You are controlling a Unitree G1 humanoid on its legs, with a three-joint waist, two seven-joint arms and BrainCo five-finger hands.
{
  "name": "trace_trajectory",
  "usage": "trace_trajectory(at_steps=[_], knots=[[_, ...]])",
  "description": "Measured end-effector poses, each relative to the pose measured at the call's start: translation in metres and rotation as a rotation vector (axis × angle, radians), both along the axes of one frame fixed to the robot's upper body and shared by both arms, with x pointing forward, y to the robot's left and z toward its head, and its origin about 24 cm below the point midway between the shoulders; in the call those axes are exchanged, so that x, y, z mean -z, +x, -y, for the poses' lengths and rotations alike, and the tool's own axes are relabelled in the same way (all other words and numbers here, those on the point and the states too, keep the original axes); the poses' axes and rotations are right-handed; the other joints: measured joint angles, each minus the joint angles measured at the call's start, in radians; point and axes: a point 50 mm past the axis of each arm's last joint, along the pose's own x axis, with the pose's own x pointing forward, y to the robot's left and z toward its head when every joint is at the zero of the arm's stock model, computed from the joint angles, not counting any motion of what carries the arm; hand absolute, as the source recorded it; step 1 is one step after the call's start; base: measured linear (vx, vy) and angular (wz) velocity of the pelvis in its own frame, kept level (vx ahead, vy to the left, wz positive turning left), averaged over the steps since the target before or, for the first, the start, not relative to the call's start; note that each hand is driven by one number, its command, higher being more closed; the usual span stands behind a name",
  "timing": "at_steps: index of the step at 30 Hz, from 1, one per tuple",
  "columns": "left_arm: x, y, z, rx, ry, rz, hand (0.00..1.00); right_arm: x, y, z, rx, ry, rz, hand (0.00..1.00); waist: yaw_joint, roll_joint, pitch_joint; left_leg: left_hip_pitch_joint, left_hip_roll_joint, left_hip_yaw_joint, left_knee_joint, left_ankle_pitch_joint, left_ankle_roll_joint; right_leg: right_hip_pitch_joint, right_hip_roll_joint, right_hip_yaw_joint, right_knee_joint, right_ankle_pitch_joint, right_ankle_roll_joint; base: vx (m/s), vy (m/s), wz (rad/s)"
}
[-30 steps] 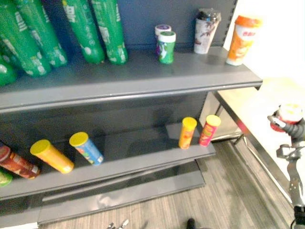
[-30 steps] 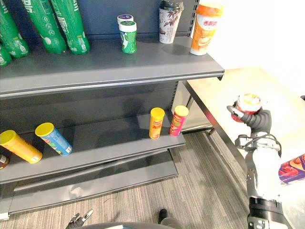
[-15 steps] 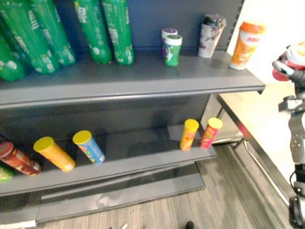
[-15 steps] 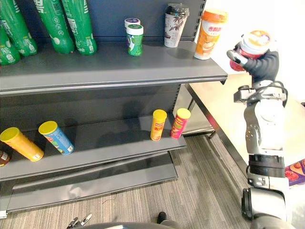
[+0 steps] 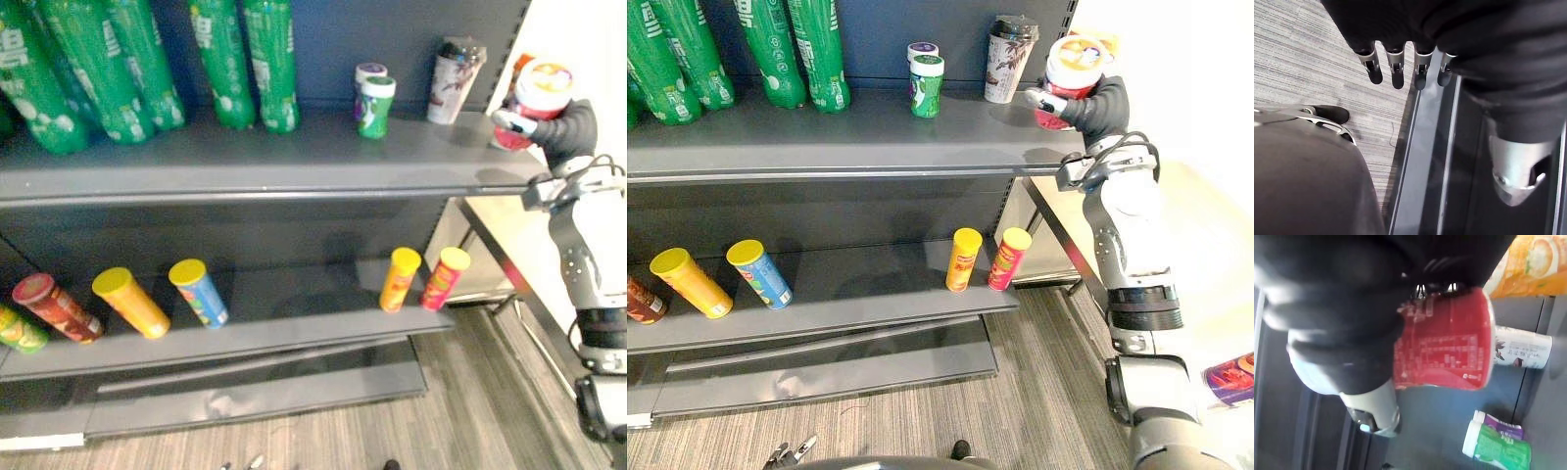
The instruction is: Put the gum and the chips on the shelf.
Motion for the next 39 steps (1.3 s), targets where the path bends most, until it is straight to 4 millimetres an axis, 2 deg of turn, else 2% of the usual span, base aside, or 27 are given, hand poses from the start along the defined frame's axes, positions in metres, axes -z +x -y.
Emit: trace_trajectory(at_steps=[4,15,24,29,39], knots=[[0.000,0.005,0.002,0.043,0.009,0.002,0.00,0.001,-0.001,-0.016,-0.075,0.020,-0.019,1.00,0.018,0.004,-0.002,0.000,0.001,-0.001,0.000,0.004,-0.001,0.000,0.001,-0.001,0.000,0.000,0.000,0.00,0.000,0.00],[0.000,0.012,0.003,0.065,0.009,0.009,0.00,0.014,0.013,-0.058,-0.166,0.140,-0.155,1.00,0.031,0.004,-0.003,-0.013,0.001,-0.026,0.006,0.012,-0.001,0.000,-0.001,-0.025,-0.005,0.001,-0.002,0.01,-0.005,0.07],[-0.001,0.013,0.003,0.066,0.024,0.004,0.00,0.020,0.022,-0.067,-0.155,0.140,-0.213,1.00,0.037,0.004,-0.002,-0.024,0.002,-0.032,0.005,0.013,0.000,0.003,-0.001,-0.035,-0.010,0.002,-0.002,0.00,-0.003,0.02],[-0.001,0.014,0.003,0.067,0.024,0.007,0.00,0.034,0.031,-0.070,-0.150,0.151,-0.273,1.00,0.045,0.004,-0.002,-0.029,0.003,-0.048,0.006,0.016,-0.001,0.004,-0.001,-0.047,-0.014,0.002,-0.003,0.02,-0.008,0.07],[-0.001,0.015,0.004,0.069,0.022,0.010,0.00,0.037,0.036,-0.069,-0.166,0.136,-0.263,1.00,0.060,0.007,0.000,-0.031,0.004,-0.058,0.005,0.016,0.000,0.016,-0.002,-0.059,-0.018,0.002,-0.003,0.00,-0.001,0.04]])
